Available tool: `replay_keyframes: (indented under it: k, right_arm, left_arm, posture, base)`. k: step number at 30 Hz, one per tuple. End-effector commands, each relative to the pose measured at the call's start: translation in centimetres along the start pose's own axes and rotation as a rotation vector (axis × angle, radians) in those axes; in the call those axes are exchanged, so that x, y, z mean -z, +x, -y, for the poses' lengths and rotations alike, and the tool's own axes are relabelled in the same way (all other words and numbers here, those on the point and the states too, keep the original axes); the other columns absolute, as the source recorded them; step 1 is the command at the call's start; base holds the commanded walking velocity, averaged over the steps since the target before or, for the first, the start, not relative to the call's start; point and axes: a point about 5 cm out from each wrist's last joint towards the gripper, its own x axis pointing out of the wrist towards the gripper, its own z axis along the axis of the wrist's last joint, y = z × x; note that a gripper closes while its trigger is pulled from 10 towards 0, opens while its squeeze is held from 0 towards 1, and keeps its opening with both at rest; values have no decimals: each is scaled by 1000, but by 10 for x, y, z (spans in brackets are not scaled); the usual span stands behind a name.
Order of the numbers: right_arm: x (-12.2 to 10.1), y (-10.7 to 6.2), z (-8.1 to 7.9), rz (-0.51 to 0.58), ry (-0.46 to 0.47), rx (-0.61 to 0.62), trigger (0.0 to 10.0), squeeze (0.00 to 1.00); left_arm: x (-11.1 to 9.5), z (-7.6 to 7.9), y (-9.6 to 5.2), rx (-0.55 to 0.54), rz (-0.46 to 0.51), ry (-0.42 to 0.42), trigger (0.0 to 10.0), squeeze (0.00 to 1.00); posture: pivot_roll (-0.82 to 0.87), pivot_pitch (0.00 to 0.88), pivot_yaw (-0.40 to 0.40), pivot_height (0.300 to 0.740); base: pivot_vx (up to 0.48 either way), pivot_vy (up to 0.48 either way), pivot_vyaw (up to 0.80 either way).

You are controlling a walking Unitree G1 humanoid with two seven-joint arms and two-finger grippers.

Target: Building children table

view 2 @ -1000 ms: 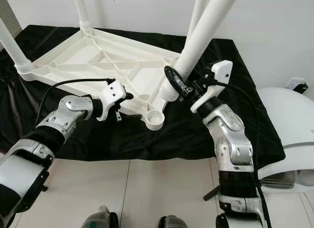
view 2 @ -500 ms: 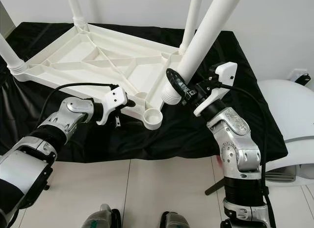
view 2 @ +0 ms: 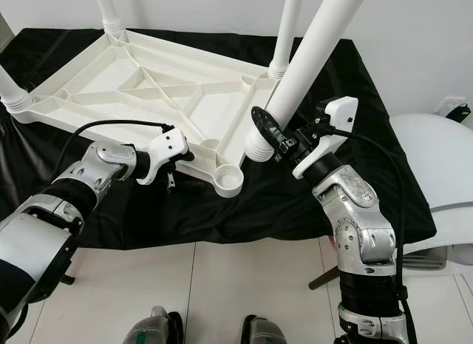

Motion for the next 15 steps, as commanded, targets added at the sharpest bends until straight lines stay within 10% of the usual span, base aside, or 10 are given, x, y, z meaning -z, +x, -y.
replay_keyframes:
  k: [1,3,4,15]
  right_arm:
    - [-5,-1,-2,13,-4,-11,10000,0]
    - [-5,-1,-2,11,-4,-12,10000,0]
    - [-5,-1,-2,10,-4,-13,10000,0]
    - [-5,-1,-3,8,-3,-11,10000,0]
  left_arm:
    - [7,0,-4,8,-47,-2,10000,0]
    - [8,0,-4,20,-52,3,10000,0]
    - [8,2,-5,52,-33,-12,0,0]
    - [8,3,-5,75,-22,-14,0,0]
  posture:
    - [-85,161,40,740]
    - [-85,160,41,740]
    - [-85,157,42,740]
    - [-83,154,43,740]
  base:
    - [0,0,0]
    - [0,0,0]
    - [0,0,0]
    - [0,0,0]
